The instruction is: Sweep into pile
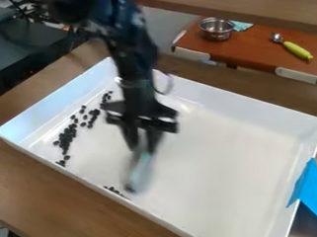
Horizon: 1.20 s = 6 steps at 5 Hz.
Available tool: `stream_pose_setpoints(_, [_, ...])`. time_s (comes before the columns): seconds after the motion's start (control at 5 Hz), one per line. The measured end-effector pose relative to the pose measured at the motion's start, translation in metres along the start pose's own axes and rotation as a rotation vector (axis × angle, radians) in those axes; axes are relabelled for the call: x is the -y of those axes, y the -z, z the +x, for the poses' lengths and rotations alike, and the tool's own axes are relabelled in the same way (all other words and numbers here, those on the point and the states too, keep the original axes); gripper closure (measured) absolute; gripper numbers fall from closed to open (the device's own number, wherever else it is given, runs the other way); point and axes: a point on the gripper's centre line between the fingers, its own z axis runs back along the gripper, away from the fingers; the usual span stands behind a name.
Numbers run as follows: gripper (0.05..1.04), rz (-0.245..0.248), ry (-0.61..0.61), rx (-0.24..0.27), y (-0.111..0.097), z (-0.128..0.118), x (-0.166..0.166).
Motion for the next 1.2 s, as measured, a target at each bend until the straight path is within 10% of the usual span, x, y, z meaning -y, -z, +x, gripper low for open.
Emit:
stream_pose_setpoints(0.6, [0.732, 0.147, 0.02, 0.044, -0.018, 0.033, -0.073])
stream_pose_setpoints(1.2, [0.732, -0.012, -0.136, 0.027, -0.064, 0.027, 0.044])
